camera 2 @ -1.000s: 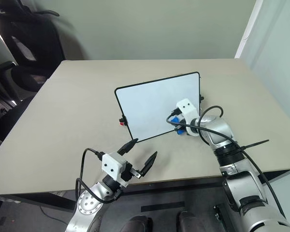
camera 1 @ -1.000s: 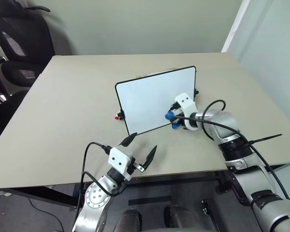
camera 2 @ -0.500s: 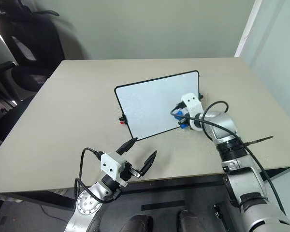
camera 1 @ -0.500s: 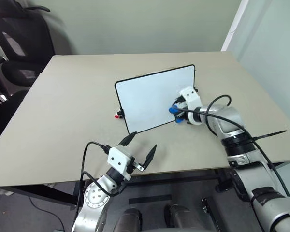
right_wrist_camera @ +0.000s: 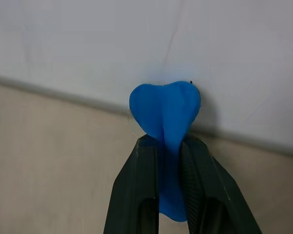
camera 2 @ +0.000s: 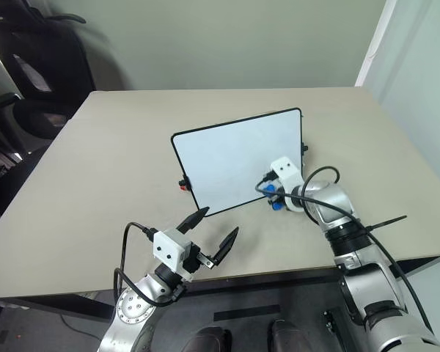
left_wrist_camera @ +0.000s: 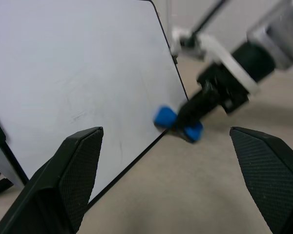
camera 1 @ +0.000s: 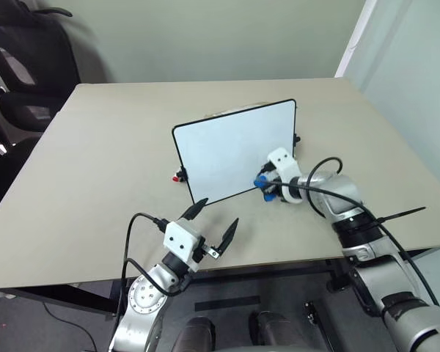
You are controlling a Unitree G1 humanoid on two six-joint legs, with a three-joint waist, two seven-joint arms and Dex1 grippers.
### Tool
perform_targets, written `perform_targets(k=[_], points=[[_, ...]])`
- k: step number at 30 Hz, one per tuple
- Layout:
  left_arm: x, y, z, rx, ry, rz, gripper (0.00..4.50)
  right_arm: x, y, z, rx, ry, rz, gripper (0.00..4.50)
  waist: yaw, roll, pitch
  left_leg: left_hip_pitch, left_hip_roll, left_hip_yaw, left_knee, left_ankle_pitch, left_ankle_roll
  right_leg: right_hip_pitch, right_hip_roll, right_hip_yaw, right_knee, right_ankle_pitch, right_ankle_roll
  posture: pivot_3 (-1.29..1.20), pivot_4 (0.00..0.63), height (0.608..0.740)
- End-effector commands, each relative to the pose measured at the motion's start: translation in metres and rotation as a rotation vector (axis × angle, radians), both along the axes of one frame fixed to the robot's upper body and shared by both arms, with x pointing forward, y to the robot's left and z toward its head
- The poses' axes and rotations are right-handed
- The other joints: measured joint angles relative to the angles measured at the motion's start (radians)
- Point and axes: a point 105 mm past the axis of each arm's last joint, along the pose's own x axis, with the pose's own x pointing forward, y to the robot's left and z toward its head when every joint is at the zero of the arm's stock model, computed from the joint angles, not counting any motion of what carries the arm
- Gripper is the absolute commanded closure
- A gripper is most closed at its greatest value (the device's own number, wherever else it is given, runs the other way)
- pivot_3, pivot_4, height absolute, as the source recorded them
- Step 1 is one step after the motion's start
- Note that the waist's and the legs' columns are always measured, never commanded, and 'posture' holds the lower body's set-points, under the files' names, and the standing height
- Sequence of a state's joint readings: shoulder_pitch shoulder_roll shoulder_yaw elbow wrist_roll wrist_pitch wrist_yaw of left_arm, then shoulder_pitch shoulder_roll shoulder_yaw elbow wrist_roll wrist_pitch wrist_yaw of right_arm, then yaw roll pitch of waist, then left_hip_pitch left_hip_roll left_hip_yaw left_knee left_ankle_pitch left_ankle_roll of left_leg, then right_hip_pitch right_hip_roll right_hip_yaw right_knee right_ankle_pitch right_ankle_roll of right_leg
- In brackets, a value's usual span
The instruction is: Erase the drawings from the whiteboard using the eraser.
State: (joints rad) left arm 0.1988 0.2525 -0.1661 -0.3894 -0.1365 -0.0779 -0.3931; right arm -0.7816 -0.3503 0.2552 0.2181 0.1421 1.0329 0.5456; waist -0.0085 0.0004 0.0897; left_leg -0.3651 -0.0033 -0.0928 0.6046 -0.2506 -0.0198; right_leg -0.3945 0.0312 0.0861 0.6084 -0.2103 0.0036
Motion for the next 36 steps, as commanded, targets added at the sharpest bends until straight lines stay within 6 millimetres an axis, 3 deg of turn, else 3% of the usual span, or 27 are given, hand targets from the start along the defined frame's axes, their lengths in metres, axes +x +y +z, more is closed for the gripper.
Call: perform_targets(k=[1,10,15,21,28,32,36], points=[[0.0,-0.001,0.008,-0.012,-0.032,-0.008,0.0,0.001,0.001,0.005,-0.007,-0.018,0.002,3.95,0.0,-0.001,-0.001,0.0,0.0,0.0,0.0,0.0,-0.001,0.002,0.0,0.0,0.0,0.0,0.0,0.0,0.15,0.739],[0.001,-0.001,0.008,-0.011,-0.033,-0.009,0.0,0.016,0.006,0.077,0.088,-0.217,0.01,3.95,0.0,0.0,0.001,-0.002,0.0,0.0,-0.001,-0.002,-0.004,-0.003,0.0,0.0,0.0,0.0,-0.001,0.0,0.15,0.739],[0.002,-0.001,0.008,-0.015,-0.029,-0.01,0.0,0.012,0.015,0.095,0.107,-0.261,0.039,3.95,0.001,0.0,0.001,-0.002,0.0,0.0,-0.001,-0.002,-0.003,-0.003,0.0,0.0,0.0,0.0,-0.001,0.0,0.15,0.739],[0.001,-0.001,0.008,-0.019,-0.029,-0.01,0.0,0.014,0.013,0.077,0.075,-0.212,0.022,3.95,0.005,0.0,0.0,-0.002,0.0,0.0,0.0,0.0,0.0,-0.002,0.0,0.0,-0.001,0.0,-0.001,0.0,0.15,0.739],[0.0,0.001,0.009,-0.019,-0.035,-0.001,0.0,0.012,0.002,0.025,0.023,-0.081,-0.011,3.95,0.003,-0.003,-0.003,0.0,0.0,0.0,-0.001,-0.001,-0.002,-0.001,0.0,0.0,0.0,0.0,-0.001,0.0,0.15,0.739],[0.0,0.002,0.011,-0.017,-0.039,0.002,0.0,0.012,-0.001,0.017,0.009,-0.058,-0.017,3.95,0.002,-0.001,-0.001,-0.001,0.0,0.0,-0.001,-0.004,-0.007,-0.003,0.0,0.0,0.0,0.0,-0.001,0.0,0.15,0.739],[-0.001,0.003,0.011,-0.016,-0.038,-0.001,0.0,0.013,0.001,0.024,0.019,-0.072,-0.013,3.95,0.003,0.0,0.0,-0.002,0.0,0.0,-0.001,-0.004,-0.006,-0.003,0.0,0.0,0.001,0.0,-0.001,0.0,0.15,0.739]])
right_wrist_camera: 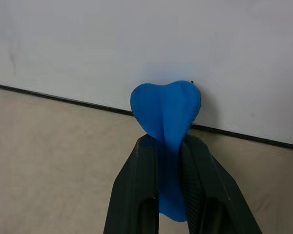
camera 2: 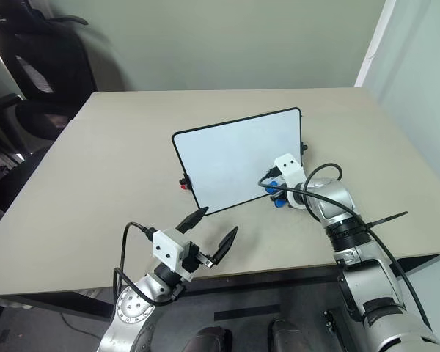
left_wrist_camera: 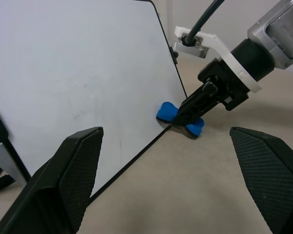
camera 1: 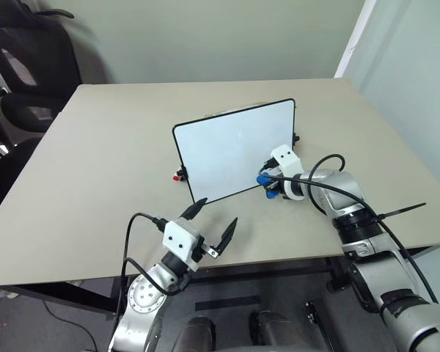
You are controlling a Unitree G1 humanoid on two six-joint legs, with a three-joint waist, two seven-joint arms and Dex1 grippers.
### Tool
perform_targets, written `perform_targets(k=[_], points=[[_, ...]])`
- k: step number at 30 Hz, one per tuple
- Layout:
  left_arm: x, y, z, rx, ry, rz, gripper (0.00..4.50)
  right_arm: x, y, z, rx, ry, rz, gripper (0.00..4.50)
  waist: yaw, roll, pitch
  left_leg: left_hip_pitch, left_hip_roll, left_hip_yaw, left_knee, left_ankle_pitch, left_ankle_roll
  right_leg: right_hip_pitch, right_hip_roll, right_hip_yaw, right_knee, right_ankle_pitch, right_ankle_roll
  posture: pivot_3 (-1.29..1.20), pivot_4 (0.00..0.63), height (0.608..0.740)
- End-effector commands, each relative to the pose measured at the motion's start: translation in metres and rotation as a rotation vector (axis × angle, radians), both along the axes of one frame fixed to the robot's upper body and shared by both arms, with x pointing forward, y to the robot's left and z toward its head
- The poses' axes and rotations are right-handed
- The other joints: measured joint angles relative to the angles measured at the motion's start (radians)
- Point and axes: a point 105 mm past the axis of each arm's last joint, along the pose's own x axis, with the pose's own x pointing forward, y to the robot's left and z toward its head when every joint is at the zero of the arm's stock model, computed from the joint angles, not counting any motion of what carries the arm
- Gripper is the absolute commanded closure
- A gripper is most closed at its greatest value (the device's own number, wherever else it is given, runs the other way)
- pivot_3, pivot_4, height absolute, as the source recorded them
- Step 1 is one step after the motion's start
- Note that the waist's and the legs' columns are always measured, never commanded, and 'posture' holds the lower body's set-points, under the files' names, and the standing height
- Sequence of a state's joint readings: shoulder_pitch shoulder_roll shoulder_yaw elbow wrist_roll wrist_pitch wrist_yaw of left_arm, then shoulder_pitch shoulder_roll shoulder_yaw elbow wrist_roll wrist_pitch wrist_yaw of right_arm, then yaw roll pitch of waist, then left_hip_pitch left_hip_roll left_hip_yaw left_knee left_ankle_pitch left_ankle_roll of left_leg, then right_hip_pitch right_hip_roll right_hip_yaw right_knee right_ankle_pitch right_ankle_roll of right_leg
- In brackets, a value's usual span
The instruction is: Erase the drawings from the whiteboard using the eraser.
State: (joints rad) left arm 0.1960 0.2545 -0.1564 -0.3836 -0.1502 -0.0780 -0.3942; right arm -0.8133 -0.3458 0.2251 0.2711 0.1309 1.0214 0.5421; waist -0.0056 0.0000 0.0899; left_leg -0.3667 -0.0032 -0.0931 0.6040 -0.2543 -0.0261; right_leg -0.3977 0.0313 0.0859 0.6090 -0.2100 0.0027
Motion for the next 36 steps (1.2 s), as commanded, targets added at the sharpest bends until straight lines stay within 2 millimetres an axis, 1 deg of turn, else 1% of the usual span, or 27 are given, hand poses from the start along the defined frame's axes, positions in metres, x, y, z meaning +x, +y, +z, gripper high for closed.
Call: perform_targets(k=[1,4,6,8,10,13,15,18,20,23,25,26,28,30,32,33,34,36], points=[[-0.002,0.001,0.011,-0.007,-0.041,-0.008,0.0,0.005,0.006,0.02,0.008,-0.071,0.023,3.95,0.0,0.0,0.0,0.0,0.0,0.0,0.0,0.0,0.0,0.0,0.0,0.0,0.0,0.0,0.0,0.0,0.15,0.739],[-0.003,0.001,0.011,-0.006,-0.042,-0.01,0.0,0.005,0.007,0.028,0.01,-0.096,0.028,3.95,0.0,0.0,0.0,0.0,0.0,0.0,0.0,0.0,0.0,0.0,0.0,0.0,0.0,0.0,0.0,0.0,0.15,0.739],[-0.003,0.001,0.012,-0.005,-0.042,-0.01,0.0,0.006,0.011,0.046,0.034,-0.154,0.047,3.95,-0.001,0.0,0.0,0.0,0.0,0.0,0.0,0.002,0.002,0.0,0.0,0.0,0.0,0.0,0.0,0.0,0.15,0.739],[-0.003,0.001,0.012,-0.005,-0.042,-0.011,0.0,0.006,0.014,0.068,0.078,-0.227,0.066,3.95,-0.002,0.001,0.0,0.0,0.0,0.0,0.0,0.004,0.005,0.0,0.0,0.0,0.0,0.0,0.0,0.0,0.15,0.739],[-0.003,0.001,0.012,-0.004,-0.042,-0.012,0.0,0.006,0.009,0.083,0.092,-0.274,0.066,3.95,-0.003,0.001,0.001,0.0,0.0,0.0,0.0,0.004,0.005,0.0,0.0,0.0,0.0,0.001,0.0,0.0,0.15,0.739],[-0.002,0.001,0.011,-0.004,-0.042,-0.01,0.0,0.008,-0.001,0.095,0.087,-0.317,0.046,3.95,0.0,0.0,0.0,0.0,0.0,0.0,0.0,0.004,0.005,0.0,0.0,0.0,0.0,0.001,0.0,0.0,0.15,0.739],[-0.002,0.002,0.011,-0.003,-0.042,-0.009,0.0,0.007,-0.005,0.097,0.086,-0.327,0.034,3.95,0.003,-0.001,-0.002,0.0,0.0,0.0,0.0,0.004,0.005,0.001,0.0,0.0,-0.001,0.0,0.0,0.0,0.15,0.739],[-0.001,0.002,0.011,0.001,-0.041,-0.01,0.0,0.006,-0.014,0.09,0.076,-0.309,0.005,3.95,0.005,-0.002,-0.002,0.0,0.0,0.0,0.0,0.004,0.005,0.001,0.0,0.0,-0.001,0.0,0.0,0.0,0.15,0.739],[-0.001,0.002,0.01,0.005,-0.041,-0.012,0.0,0.003,-0.024,0.083,0.062,-0.296,-0.022,3.95,0.007,-0.002,-0.003,0.0,0.0,0.0,0.0,0.004,0.005,0.002,0.0,0.0,-0.001,0.0,0.0,0.0,0.15,0.739],[-0.001,0.002,0.01,0.007,-0.04,-0.015,0.0,-0.008,-0.043,0.082,0.071,-0.291,-0.064,3.95,0.014,-0.002,-0.003,0.0,0.0,0.0,0.0,0.004,0.006,0.003,0.0,0.0,-0.001,0.0,0.0,0.0,0.15,0.739],[0.0,0.002,0.01,0.008,-0.039,-0.016,0.0,-0.018,-0.057,0.084,0.076,-0.29,-0.098,3.95,0.017,-0.002,-0.002,0.0,0.0,0.0,0.0,0.004,0.006,0.004,0.0,0.0,-0.002,0.0,0.0,0.0,0.15,0.739],[0.0,0.001,0.009,0.008,-0.037,-0.018,0.0,-0.025,-0.069,0.085,0.074,-0.288,-0.123,3.95,0.017,-0.002,-0.003,0.0,0.0,0.0,0.0,0.004,0.006,0.005,0.0,0.0,-0.003,0.0,0.001,0.0,0.15,0.739],[0.0,0.0,0.008,0.009,-0.034,-0.02,0.0,-0.035,-0.085,0.082,0.048,-0.285,-0.16,3.95,0.019,-0.002,-0.003,0.0,0.0,0.0,0.0,0.004,0.006,0.007,0.0,0.0,-0.004,-0.003,0.006,0.0,0.15,0.739],[0.0,-0.002,0.007,0.008,-0.032,-0.023,0.0,-0.044,-0.108,0.072,0.018,-0.25,-0.231,3.95,0.019,-0.002,-0.003,0.0,0.0,0.0,0.0,0.004,0.005,0.011,0.0,0.0,-0.004,-0.005,0.008,0.0,0.15,0.739],[0.0,-0.003,0.006,0.009,-0.03,-0.025,0.0,-0.053,-0.135,0.057,-0.014,-0.197,-0.323,3.95,0.018,-0.003,-0.003,0.002,0.0,0.0,0.0,0.003,0.004,0.013,0.0,0.0,-0.004,-0.009,0.008,0.0,0.15,0.739],[0.0,-0.003,0.006,0.009,-0.03,-0.025,0.0,-0.056,-0.145,0.05,-0.024,-0.173,-0.357,3.95,0.019,-0.003,-0.003,0.001,0.0,0.0,0.0,0.002,0.003,0.013,0.0,0.0,-0.004,-0.01,0.009,0.0,0.15,0.739],[0.001,-0.004,0.005,0.01,-0.029,-0.027,0.0,-0.06,-0.153,0.043,-0.035,-0.148,-0.383,3.95,0.019,-0.003,-0.002,0.001,0.0,0.0,0.0,0.002,0.003,0.013,0.0,0.0,-0.004,-0.01,0.009,0.0,0.15,0.739],[0.003,-0.005,0.004,0.013,-0.026,-0.032,0.0,-0.063,-0.16,0.03,-0.04,-0.11,-0.403,3.95,0.018,-0.004,-0.001,0.0,0.0,0.0,0.0,0.002,0.003,0.013,0.0,0.001,-0.004,-0.01,0.009,0.0,0.15,0.739]])
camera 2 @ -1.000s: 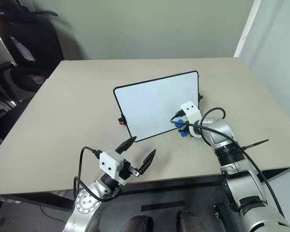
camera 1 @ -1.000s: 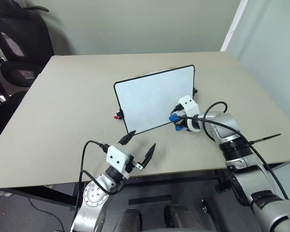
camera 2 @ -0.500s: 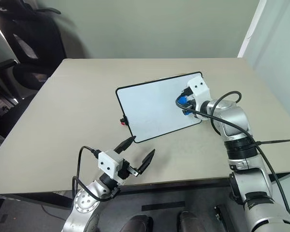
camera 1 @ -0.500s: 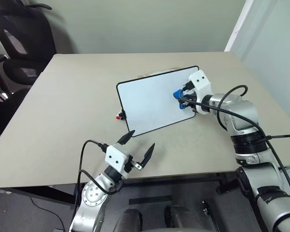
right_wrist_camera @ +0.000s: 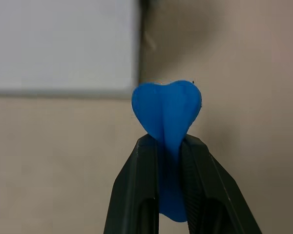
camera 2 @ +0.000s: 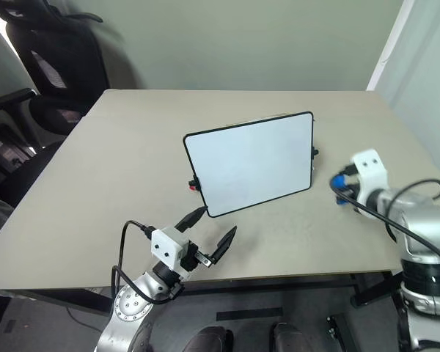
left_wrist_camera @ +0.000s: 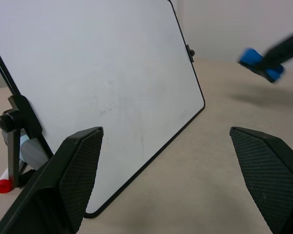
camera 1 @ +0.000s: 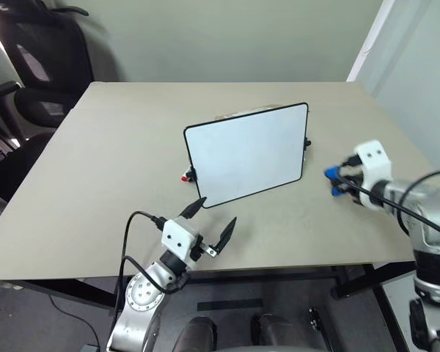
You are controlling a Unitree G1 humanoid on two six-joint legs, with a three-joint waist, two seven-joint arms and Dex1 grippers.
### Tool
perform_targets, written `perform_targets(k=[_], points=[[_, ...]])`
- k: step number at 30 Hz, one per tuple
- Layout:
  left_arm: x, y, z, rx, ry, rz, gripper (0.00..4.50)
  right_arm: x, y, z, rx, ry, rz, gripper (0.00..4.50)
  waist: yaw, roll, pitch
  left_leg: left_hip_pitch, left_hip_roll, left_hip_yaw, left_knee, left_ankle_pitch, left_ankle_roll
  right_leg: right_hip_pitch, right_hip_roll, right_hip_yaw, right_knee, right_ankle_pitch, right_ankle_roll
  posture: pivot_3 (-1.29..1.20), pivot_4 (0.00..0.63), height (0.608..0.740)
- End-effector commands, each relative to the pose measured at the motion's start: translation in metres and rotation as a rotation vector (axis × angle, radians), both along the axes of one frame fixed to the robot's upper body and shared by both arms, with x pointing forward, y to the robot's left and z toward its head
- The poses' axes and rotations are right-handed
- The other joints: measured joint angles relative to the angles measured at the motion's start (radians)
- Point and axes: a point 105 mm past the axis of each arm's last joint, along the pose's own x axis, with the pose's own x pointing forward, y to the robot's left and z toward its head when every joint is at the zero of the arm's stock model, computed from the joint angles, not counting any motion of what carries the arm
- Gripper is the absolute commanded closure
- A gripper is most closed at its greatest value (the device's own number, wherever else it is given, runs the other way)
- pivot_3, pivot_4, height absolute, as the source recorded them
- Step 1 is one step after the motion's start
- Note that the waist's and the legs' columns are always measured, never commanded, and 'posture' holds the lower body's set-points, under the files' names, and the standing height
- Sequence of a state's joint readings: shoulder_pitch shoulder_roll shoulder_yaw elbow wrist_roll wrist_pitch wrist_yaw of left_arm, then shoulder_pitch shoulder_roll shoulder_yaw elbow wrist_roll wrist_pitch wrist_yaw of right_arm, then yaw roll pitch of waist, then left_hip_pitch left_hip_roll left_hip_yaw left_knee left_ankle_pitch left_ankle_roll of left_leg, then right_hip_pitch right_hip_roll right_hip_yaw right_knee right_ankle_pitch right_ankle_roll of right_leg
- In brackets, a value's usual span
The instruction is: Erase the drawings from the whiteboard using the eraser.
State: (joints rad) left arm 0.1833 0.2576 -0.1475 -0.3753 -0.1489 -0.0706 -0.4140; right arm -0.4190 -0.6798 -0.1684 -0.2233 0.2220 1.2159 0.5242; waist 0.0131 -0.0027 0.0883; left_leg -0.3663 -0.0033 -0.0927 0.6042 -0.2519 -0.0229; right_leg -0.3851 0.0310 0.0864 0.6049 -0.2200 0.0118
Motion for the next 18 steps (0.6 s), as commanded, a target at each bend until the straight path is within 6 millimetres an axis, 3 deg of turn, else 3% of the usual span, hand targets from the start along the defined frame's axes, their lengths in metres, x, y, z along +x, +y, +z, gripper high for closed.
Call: perform_targets(k=[1,8,11,17,18], points=[[0.001,-0.005,0.004,0.001,-0.027,-0.021,0.0,-0.002,-0.013,-0.001,-0.005,-0.008,-0.044,3.95,-0.004,-0.001,0.001,0.0,0.0,0.0,0.0,0.0,0.0,0.0,0.0,0.0,0.0,0.0,0.0,0.0,0.15,0.739],[0.004,-0.005,0.002,0.01,-0.023,-0.025,0.0,0.005,-0.014,-0.015,0.015,0.011,-0.061,3.95,-0.013,0.001,0.004,0.001,0.0,0.0,0.0,0.002,0.003,-0.001,0.001,0.0,0.003,0.0,0.001,0.0,0.15,0.739],[0.005,-0.005,0.001,0.01,-0.022,-0.022,0.0,0.006,-0.012,-0.016,0.016,0.006,-0.054,3.27,-0.011,0.001,0.004,0.0,0.0,0.0,0.0,0.004,0.006,-0.001,0.001,0.0,0.003,0.0,0.001,0.0,0.15,0.739],[0.008,0.0,0.001,0.013,-0.023,-0.012,0.0,0.003,-0.02,-0.006,-0.012,-0.014,-0.07,1.23,-0.008,0.001,0.004,0.0,0.0,0.0,0.001,0.004,0.007,0.0,0.001,0.0,0.003,0.0,0.002,0.0,0.15,0.739],[0.009,0.001,0.001,0.015,-0.023,-0.011,0.0,-0.001,-0.021,-0.001,-0.017,-0.024,-0.063,1.23,-0.007,0.002,0.003,0.0,0.0,0.0,0.001,0.004,0.007,0.0,0.001,0.0,0.003,0.0,0.002,0.0,0.15,0.739]])
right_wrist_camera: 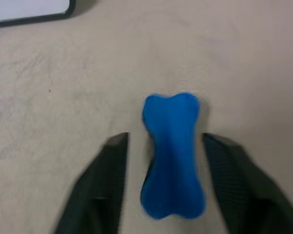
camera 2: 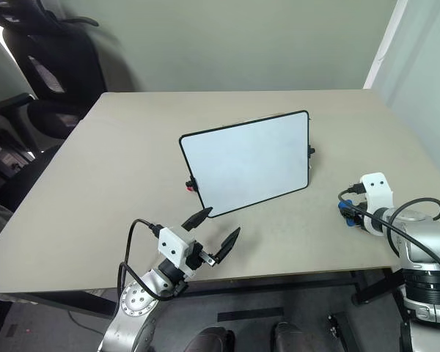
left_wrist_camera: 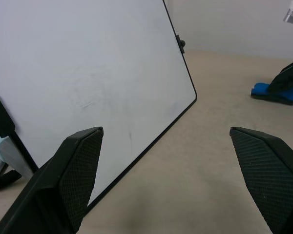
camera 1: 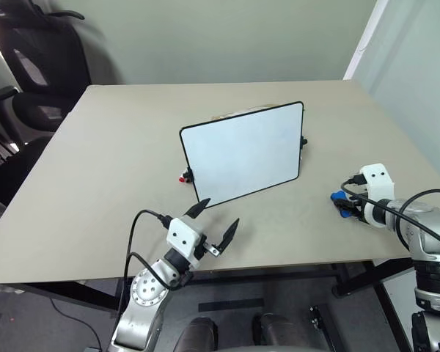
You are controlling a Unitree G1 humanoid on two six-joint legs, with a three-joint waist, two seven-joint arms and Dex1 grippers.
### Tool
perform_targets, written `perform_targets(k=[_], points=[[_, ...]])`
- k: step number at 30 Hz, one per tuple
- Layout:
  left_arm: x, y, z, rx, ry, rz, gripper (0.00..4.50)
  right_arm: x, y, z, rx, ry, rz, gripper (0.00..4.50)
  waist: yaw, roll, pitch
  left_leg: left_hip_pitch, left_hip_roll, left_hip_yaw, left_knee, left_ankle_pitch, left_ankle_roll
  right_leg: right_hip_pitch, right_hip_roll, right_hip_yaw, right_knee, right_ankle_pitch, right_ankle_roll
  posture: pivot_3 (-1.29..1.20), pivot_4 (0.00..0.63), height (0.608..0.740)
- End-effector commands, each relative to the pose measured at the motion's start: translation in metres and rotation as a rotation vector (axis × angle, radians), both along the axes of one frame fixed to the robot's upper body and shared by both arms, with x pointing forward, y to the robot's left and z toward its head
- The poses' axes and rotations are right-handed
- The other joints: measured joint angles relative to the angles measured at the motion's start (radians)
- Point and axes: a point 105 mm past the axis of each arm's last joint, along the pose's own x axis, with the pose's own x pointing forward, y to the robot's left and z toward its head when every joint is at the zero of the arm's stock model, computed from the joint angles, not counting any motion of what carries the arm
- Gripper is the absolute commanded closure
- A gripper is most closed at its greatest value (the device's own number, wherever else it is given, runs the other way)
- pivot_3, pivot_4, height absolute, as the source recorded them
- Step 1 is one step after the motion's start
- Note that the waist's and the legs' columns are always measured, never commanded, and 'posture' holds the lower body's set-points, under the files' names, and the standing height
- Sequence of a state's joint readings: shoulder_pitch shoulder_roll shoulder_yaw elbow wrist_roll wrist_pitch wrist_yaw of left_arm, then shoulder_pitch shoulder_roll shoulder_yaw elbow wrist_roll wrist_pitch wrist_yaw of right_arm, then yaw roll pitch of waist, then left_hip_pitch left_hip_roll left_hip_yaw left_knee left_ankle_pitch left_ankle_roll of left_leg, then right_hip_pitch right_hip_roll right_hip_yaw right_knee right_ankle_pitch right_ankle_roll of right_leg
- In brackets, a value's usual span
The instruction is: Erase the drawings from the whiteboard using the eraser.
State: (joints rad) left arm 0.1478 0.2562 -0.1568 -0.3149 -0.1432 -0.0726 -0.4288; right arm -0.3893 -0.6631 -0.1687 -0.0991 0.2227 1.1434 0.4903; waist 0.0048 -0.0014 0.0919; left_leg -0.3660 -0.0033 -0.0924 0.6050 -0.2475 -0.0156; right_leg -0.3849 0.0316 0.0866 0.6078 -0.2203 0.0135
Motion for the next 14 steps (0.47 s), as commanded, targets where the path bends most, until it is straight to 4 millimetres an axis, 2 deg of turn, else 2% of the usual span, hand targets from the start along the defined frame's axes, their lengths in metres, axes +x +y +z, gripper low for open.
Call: perform_targets(k=[1,6,8,14], points=[[0.002,0.005,0.01,0.001,-0.048,0.008,0.0,-0.006,-0.006,0.031,-0.045,-0.094,0.019,1.23,0.003,0.001,0.0,0.0,0.0,0.0,0.0,0.0,0.0,0.0,0.0,0.0,0.0,0.0,0.0,0.0,0.15,0.739],[0.003,0.005,0.014,-0.011,-0.061,-0.001,0.0,-0.033,0.018,0.059,0.003,-0.244,0.186,1.23,0.008,-0.001,-0.002,0.001,0.0,0.0,0.0,-0.001,0.004,0.003,0.0,0.0,0.0,-0.003,0.004,0.0,0.15,0.739],[0.001,0.002,0.016,-0.017,-0.068,-0.009,0.0,-0.043,0.026,0.061,0.02,-0.277,0.238,1.23,0.009,0.0,-0.003,0.001,-0.001,0.0,0.0,-0.002,0.004,0.004,0.0,0.0,-0.001,-0.005,0.004,0.0,0.15,0.739],[-0.003,0.002,0.024,-0.021,-0.09,-0.008,0.0,-0.043,0.039,0.065,0.046,-0.32,0.285,1.23,0.005,-0.003,-0.003,0.001,-0.001,0.0,0.002,-0.003,0.003,0.006,0.0,0.0,-0.002,-0.01,0.005,0.0,0.15,0.739]])
